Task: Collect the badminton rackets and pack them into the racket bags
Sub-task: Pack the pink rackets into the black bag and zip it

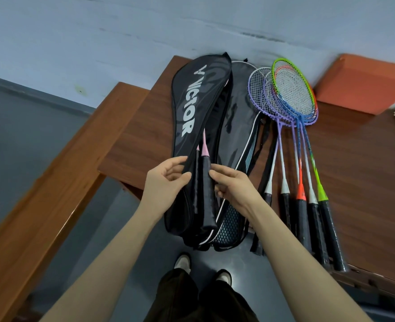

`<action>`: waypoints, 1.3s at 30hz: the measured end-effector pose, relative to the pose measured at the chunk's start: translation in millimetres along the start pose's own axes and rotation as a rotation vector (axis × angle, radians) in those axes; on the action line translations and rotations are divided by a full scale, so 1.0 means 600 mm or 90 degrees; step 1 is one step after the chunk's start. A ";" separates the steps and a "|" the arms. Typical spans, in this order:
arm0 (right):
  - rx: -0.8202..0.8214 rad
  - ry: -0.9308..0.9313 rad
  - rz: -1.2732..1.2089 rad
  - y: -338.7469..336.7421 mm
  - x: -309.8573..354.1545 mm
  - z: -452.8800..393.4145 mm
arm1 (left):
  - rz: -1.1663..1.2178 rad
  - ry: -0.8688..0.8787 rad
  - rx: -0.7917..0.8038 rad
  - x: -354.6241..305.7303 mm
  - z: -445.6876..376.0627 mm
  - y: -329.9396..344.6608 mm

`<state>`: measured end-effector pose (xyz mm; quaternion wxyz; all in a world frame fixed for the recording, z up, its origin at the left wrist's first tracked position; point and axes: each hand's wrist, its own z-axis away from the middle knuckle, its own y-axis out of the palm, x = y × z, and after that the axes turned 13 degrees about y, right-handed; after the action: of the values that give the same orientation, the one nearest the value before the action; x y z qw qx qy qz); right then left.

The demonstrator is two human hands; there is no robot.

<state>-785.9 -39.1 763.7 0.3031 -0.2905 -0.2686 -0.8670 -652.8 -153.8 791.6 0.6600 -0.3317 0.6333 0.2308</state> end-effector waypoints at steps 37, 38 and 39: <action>-0.116 -0.205 0.164 -0.031 -0.009 0.003 | -0.562 0.364 0.192 0.011 0.072 0.046; -0.134 -0.212 0.184 -0.037 -0.013 0.005 | -0.568 0.359 0.226 0.011 0.072 0.050; -0.156 -0.216 0.205 -0.046 -0.017 0.005 | -0.569 0.353 0.256 0.011 0.070 0.054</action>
<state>-797.0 -14.9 751.3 0.3503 -0.5054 -0.1587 -0.7724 -647.0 -101.8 779.2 0.5524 -0.4837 0.6126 -0.2926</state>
